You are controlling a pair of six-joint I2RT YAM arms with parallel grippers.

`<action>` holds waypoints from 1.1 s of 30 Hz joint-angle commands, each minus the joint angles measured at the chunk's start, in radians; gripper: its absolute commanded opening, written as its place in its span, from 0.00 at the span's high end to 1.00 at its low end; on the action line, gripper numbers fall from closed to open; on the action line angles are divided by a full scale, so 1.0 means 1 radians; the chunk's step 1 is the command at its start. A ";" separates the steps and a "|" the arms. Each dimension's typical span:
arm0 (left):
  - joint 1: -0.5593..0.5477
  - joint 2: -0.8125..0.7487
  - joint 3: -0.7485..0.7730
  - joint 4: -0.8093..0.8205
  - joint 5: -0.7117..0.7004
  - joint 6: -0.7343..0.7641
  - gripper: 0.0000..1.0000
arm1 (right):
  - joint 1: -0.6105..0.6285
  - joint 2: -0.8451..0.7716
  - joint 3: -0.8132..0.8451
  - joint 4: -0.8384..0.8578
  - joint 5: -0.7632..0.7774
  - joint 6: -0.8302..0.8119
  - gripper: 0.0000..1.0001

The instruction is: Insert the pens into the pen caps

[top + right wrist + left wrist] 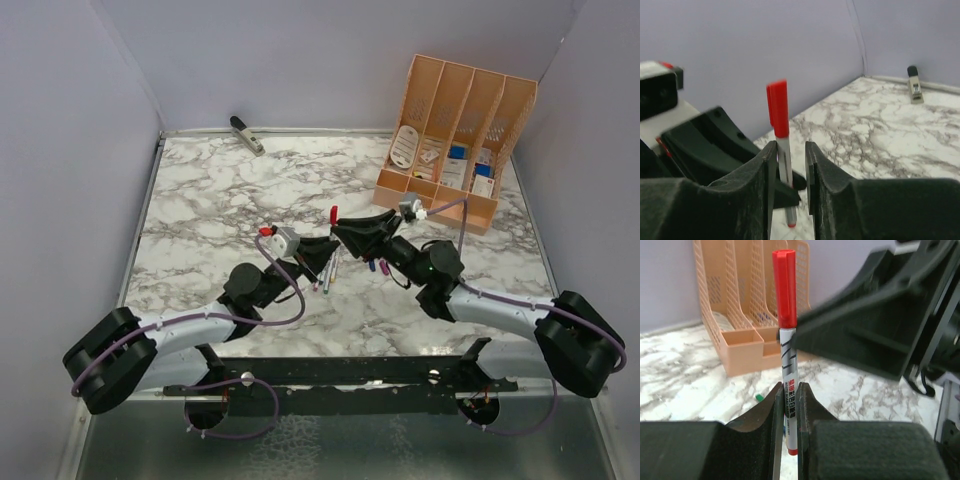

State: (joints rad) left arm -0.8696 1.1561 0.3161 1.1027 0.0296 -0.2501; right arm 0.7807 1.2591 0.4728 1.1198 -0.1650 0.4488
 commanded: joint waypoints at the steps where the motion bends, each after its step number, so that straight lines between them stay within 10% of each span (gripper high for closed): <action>1: 0.006 -0.048 0.080 0.005 -0.114 0.040 1.00 | 0.010 -0.033 0.031 -0.244 0.033 -0.071 0.65; 17: 0.448 0.295 0.395 -0.692 0.068 -0.116 1.00 | 0.011 -0.262 0.051 -0.502 0.300 -0.125 0.58; 33: 0.564 0.635 0.628 -0.930 0.060 -0.115 1.00 | 0.010 -0.259 0.047 -0.560 0.378 -0.091 0.57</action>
State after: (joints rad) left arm -0.3252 1.7672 0.9012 0.2295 0.1043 -0.3641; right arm 0.7864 1.0107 0.5106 0.5732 0.1635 0.3462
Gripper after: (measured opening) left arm 0.132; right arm 0.430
